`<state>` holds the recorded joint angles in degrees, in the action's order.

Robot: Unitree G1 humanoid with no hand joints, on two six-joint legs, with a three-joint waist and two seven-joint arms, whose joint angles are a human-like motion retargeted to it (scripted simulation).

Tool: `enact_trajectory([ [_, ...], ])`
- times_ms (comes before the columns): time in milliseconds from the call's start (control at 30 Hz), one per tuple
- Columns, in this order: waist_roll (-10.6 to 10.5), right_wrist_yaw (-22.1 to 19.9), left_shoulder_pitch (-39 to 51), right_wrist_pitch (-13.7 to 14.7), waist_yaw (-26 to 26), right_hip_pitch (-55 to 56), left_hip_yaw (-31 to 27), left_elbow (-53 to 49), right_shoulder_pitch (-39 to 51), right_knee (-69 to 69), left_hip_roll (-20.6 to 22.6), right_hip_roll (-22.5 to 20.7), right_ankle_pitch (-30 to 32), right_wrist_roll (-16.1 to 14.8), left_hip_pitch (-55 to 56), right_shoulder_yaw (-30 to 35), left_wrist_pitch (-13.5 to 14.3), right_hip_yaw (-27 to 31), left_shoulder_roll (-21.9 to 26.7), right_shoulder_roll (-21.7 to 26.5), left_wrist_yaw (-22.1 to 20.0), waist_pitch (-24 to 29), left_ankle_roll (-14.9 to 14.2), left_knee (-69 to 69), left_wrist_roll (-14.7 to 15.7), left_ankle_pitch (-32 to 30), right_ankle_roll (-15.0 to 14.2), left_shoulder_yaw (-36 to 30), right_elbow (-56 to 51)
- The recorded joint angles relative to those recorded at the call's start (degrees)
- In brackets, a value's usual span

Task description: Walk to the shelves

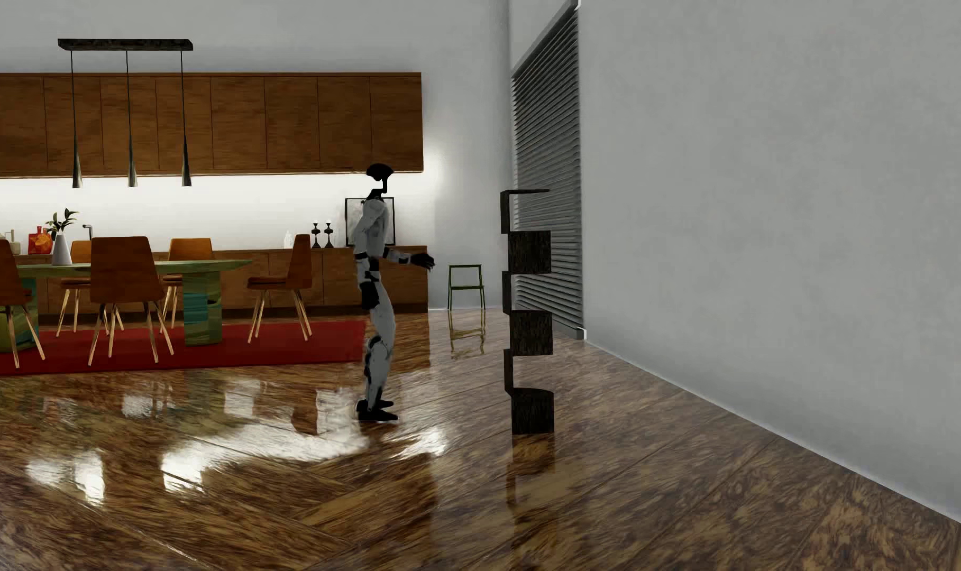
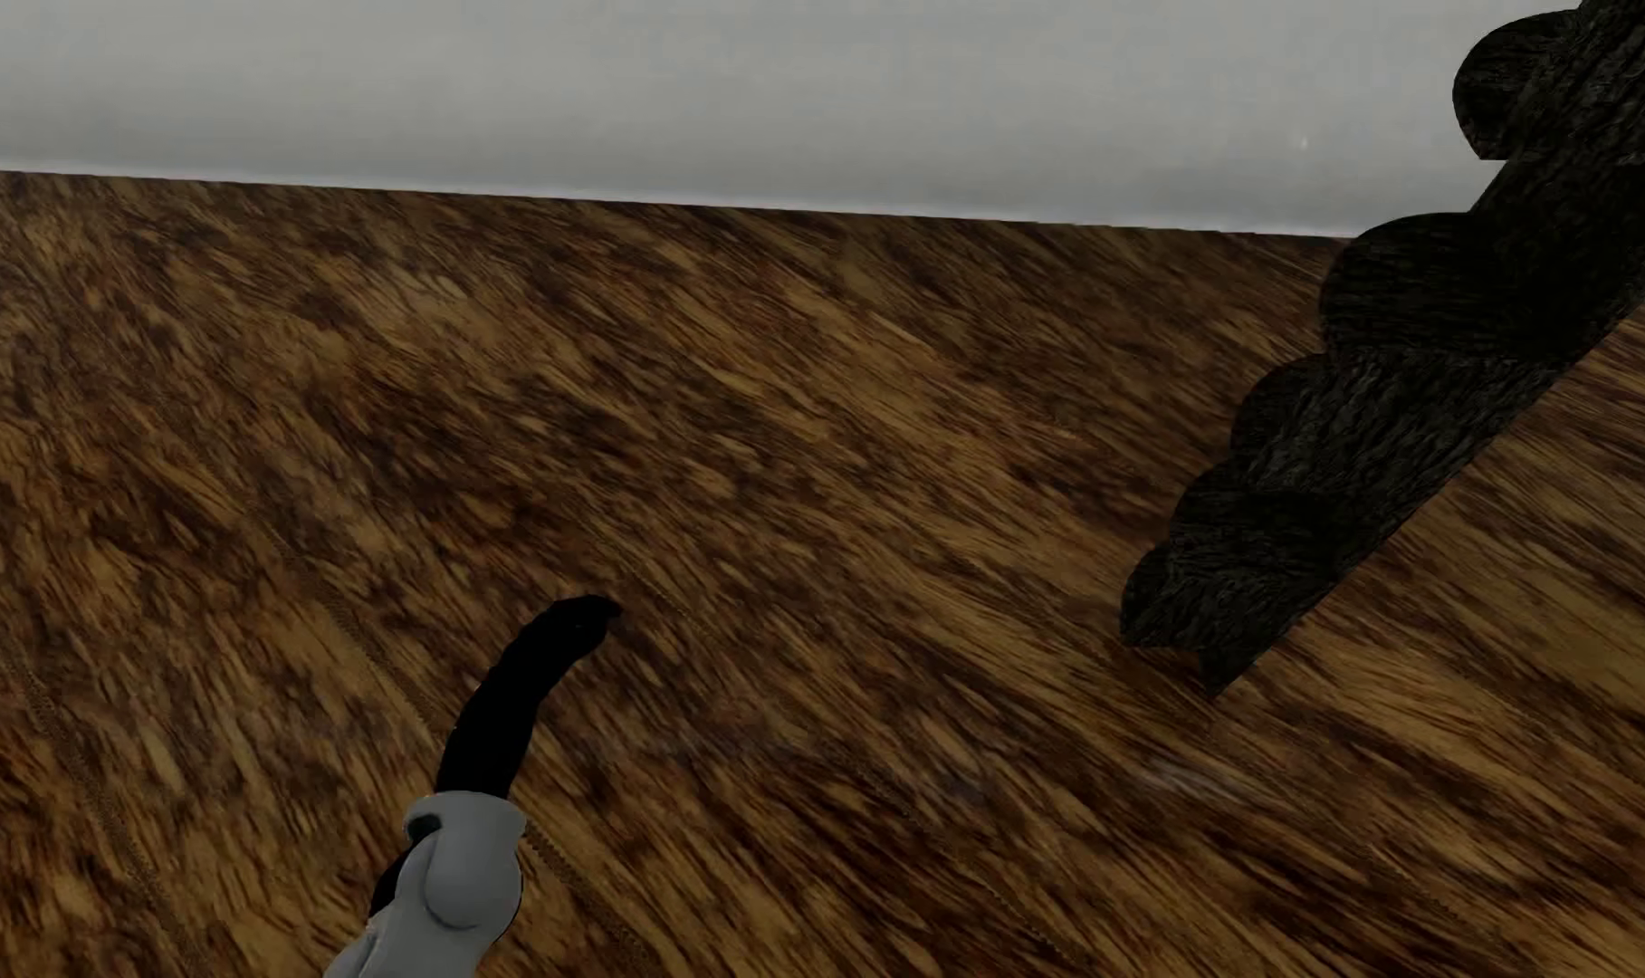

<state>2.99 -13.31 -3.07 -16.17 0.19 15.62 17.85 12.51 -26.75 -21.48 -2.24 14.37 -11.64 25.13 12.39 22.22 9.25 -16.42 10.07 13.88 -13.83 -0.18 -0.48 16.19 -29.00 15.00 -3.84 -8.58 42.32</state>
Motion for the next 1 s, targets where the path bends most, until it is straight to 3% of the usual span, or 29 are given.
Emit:
enact_trajectory([
  [167,-1.09,-2.05,-6.86,0.04,0.47,-0.14,3.73,14.3,12.15,2.24,-3.8,-4.22,1.19,1.26,-1.47,-1.97,-9.54,2.94,-3.44,-1.38,1.98,-0.07,-1.77,-0.3,-2.86,0.09,0.55,7.4,-1.95],
  [333,-2.09,-2.68,-12.97,3.87,0.82,0.13,4.5,30.96,25.46,1.15,-6.59,-6.68,-0.13,6.39,-1.62,-2.04,-18.28,3.52,-3.63,-2.34,8.87,0.35,-3.55,0.89,-8.15,0.31,2.28,8.5,-11.56],
  [433,-2.58,-1.66,-15.45,6.01,1.77,0.02,2.7,35.06,28.87,0.26,-7.75,-7.31,-1.23,7.92,-0.47,-1.54,-21.33,1.9,-3.76,-2.39,10.97,0.77,-4.44,2.66,-10.15,0.76,3.28,9.6,-17.83],
  [567,-3.13,1.07,-16.49,5.31,2.85,-0.92,-2.39,32.99,29.59,-1.09,-8.86,-7.53,-3.09,7.17,2.46,-0.42,-19.81,-2.67,-4.42,-1.56,12.12,1.21,-5.69,6.23,-10.49,1.32,4.53,12.18,-17.5],
  [700,-3.31,4.64,-14.2,-1.12,3.04,-3.03,-7.85,28.06,28.01,-0.56,-8.41,-7.48,-4.25,4.8,3.35,1.6,-16.2,-8.16,-4.94,-1.98,8.33,0.99,-6.97,5.29,-11.43,0.36,5.54,13.23,-4.76],
  [767,-3.29,6.08,-11.54,-3.87,3.0,-3.78,-10.13,26.38,25.85,-0.41,-7.9,-7.17,-4.78,3.58,3.85,2.89,-16.11,-10.63,-5.44,-2.42,8.4,0.81,-7.5,4.77,-11.28,-0.55,5.81,12.54,2.09],
  [867,-3.16,6.37,-9.68,-4.1,2.55,-4.79,-12.45,24.84,21.91,-0.07,-7.29,-6.82,-5.33,2.11,4.16,5.76,-13.78,-13.36,-4.71,-2.64,9.41,0.55,-7.98,3.98,-10.87,-1.81,6.03,10.51,8.48],
  [1000,-2.92,4.76,-8.31,-3.2,1.31,-5.24,-13.32,25.37,17.89,-1.06,-7.15,-6.52,-6.3,-0.47,3.56,5.67,-13.37,-14.54,-5.14,-2.32,9.58,0.27,-8.36,3.14,-10.72,-2.47,6.07,8.58,8.69],
])
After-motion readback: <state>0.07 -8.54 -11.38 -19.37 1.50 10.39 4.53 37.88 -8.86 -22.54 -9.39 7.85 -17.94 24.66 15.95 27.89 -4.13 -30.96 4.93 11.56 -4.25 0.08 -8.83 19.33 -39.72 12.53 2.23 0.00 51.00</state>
